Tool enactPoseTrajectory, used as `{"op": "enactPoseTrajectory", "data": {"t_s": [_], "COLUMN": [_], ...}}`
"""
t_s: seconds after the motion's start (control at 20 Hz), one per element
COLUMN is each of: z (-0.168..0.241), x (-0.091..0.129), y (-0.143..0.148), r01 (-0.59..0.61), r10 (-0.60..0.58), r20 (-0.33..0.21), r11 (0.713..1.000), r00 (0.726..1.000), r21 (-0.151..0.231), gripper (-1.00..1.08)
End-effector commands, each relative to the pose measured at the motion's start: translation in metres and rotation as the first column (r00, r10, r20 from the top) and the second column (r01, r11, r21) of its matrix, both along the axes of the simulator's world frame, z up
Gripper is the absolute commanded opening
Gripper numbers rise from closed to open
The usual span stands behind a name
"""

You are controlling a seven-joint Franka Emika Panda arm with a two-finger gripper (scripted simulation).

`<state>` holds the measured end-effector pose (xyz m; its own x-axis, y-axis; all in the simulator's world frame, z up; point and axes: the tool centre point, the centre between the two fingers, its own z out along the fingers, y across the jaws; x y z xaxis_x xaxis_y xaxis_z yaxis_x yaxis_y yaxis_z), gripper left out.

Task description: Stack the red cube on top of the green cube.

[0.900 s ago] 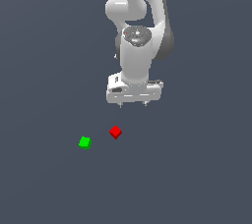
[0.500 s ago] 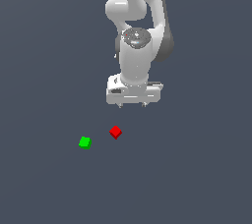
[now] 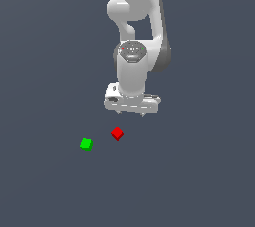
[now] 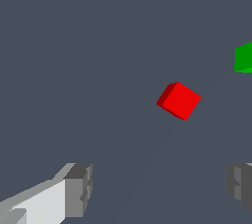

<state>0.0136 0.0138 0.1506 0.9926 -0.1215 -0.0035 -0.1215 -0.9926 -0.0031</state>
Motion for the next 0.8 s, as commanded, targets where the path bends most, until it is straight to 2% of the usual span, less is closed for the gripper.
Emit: {"op": "enactPoseTrajectory", "data": {"t_s": [0.0,0.25,0.75], "z": [-0.01,-0.034,-0.07], "x": [0.006,0.019,0.032], "y": [-0.006,-0.023,-0.054], "r01": [0.069,0.237,0.482], "r10": [-0.069,-0.237,-0.482], "r20": [0.0,0.001,0.003], "r11": [0.998,0.971,0.876], "r00": [0.998,0.971,0.876], "r21": [-0.001,-0.003,-0.004], "gripper": [1.0,1.0,1.0]}}
